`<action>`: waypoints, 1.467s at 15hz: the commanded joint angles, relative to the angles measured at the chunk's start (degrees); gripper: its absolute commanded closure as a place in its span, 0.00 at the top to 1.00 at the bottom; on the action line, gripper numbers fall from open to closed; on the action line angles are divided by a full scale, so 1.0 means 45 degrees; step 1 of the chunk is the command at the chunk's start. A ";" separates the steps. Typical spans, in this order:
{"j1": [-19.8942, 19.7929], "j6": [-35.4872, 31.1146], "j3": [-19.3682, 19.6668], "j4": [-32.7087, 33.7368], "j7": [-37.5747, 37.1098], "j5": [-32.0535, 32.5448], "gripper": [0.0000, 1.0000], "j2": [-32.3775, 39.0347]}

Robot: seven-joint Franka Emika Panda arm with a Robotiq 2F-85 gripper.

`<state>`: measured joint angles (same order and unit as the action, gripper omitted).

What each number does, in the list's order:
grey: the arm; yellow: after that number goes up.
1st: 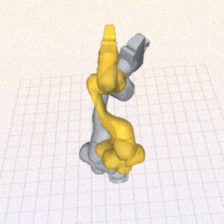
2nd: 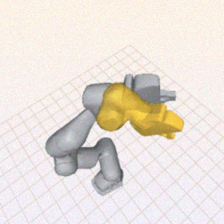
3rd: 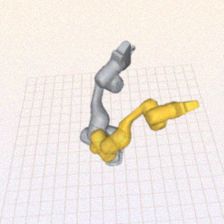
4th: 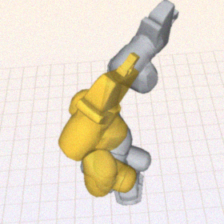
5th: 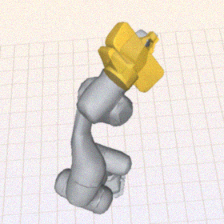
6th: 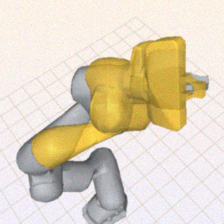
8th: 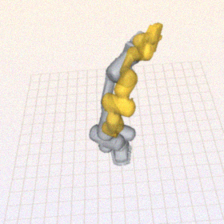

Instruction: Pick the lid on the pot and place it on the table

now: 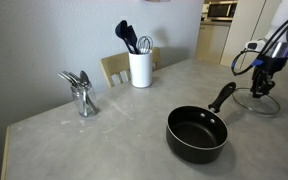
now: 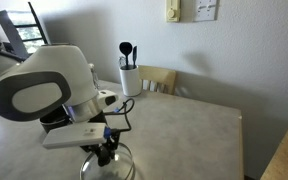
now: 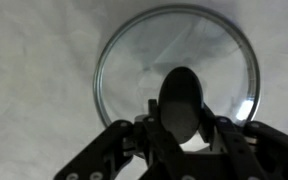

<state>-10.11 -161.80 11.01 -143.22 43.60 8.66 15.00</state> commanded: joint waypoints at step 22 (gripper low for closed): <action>-0.0170 0.4784 -0.0405 0.0263 0.0366 0.0736 1.00 -0.3788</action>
<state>-11.09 -148.21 9.24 -141.95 44.82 10.81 4.61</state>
